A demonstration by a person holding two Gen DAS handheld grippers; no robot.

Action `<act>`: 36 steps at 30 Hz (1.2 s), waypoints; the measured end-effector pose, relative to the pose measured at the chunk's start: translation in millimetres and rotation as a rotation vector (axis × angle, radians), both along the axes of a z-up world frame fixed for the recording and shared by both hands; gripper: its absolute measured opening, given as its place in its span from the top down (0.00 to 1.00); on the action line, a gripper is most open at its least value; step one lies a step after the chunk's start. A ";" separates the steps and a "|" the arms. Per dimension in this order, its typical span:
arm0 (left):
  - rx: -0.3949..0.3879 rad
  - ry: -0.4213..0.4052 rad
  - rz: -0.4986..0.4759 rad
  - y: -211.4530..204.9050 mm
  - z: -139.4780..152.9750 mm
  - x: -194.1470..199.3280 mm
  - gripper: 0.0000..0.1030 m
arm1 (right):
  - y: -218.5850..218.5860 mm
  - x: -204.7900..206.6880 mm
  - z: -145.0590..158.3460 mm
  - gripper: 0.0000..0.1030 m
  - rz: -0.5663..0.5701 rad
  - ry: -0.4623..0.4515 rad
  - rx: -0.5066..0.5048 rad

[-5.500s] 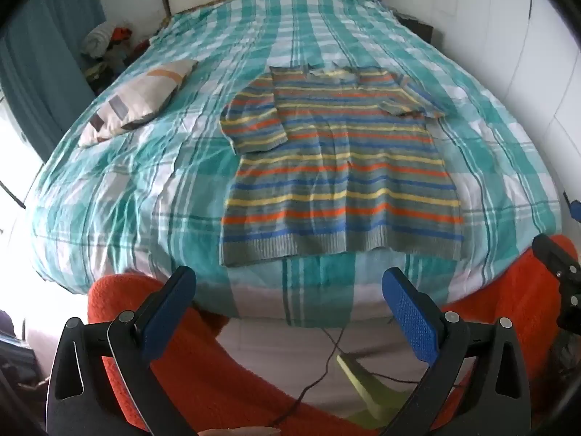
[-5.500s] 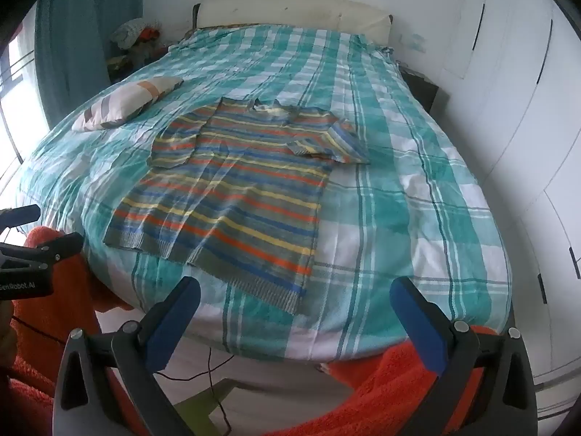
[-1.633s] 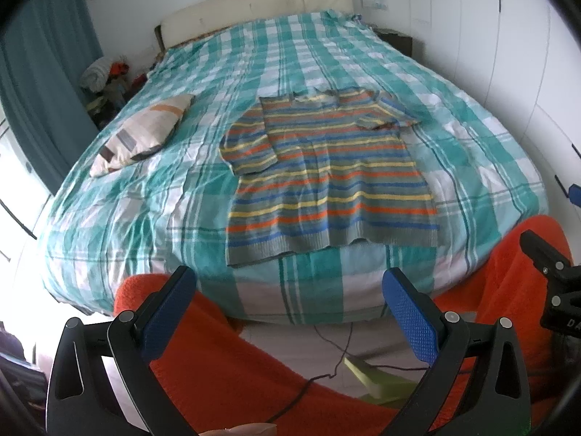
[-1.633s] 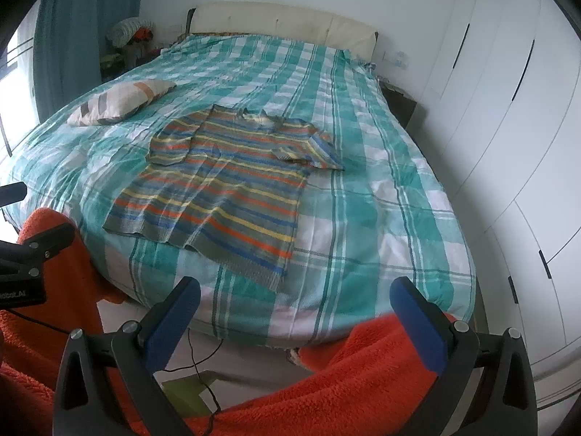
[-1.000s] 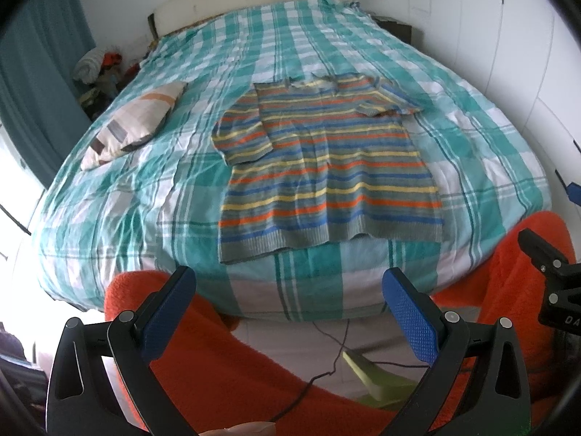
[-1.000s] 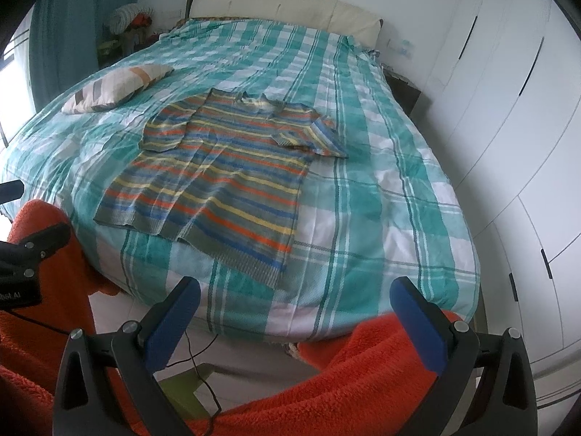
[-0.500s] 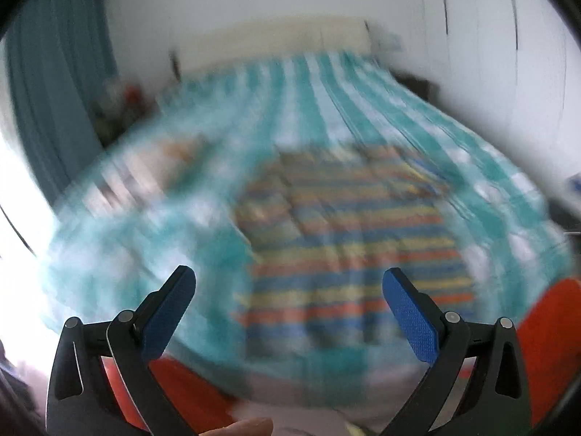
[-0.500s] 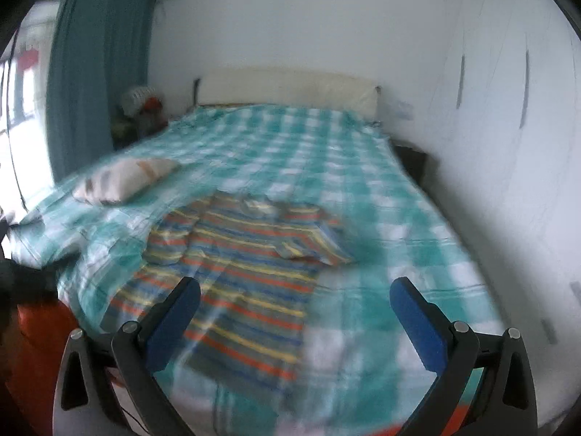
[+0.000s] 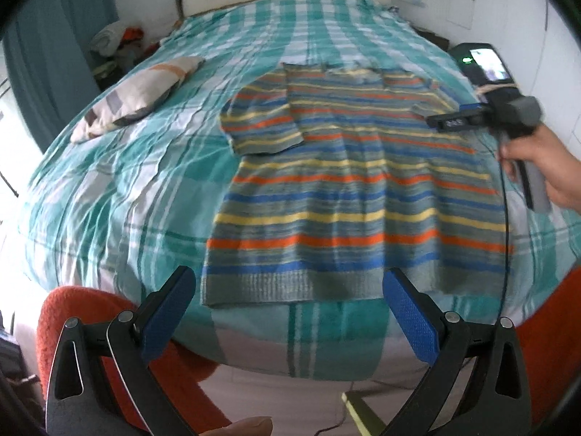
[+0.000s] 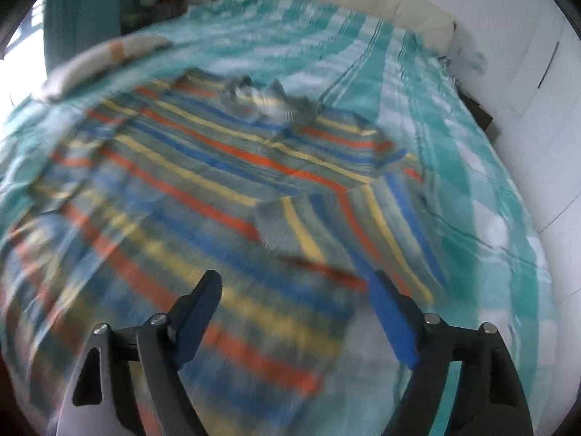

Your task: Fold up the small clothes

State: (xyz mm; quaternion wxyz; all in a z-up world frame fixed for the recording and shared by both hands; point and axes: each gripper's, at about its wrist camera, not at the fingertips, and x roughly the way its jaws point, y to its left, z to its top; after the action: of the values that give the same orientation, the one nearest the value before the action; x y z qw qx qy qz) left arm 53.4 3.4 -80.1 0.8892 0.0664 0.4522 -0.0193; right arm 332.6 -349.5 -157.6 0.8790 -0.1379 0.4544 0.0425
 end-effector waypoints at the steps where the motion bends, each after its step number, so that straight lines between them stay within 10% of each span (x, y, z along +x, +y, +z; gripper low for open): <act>1: 0.012 0.005 0.003 1.0 -3.4 -0.6 0.00 | -4.2 13.6 -8.1 0.30 -0.015 0.020 0.013; 4: 0.035 0.036 0.012 2.4 -13.3 2.3 0.00 | -44.6 26.3 3.2 0.89 -0.116 -0.009 0.121; 10: 0.011 0.041 0.000 0.1 -13.3 6.1 0.00 | -216.7 -12.5 48.3 0.90 -0.499 -0.146 0.334; 14: -0.013 0.059 -0.024 -6.9 -15.5 7.8 0.00 | -323.7 -43.0 23.5 0.80 -0.756 -0.064 0.310; 27: 0.005 0.102 -0.050 -26.0 -21.2 10.6 0.00 | -341.2 -68.6 -22.7 0.49 -0.765 -0.064 0.802; 28: 0.006 0.106 -0.050 -26.9 -22.1 11.5 0.00 | -341.9 -63.7 -25.4 0.59 -0.764 -0.062 0.798; 29: 0.008 0.110 -0.049 -27.6 -23.0 11.9 0.00 | -341.1 -59.9 -24.8 0.97 -0.754 -0.058 0.778; 36: 0.009 0.118 -0.027 -21.5 -27.8 13.4 0.00 | -349.9 -58.0 -14.2 0.99 -0.767 -0.039 0.432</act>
State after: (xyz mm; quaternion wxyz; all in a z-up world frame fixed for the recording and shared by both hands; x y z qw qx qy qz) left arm 66.8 -18.1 -107.9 0.8604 0.0752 0.5030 -0.0335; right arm 274.6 -699.4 -171.8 0.8483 0.2269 0.4367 -0.1953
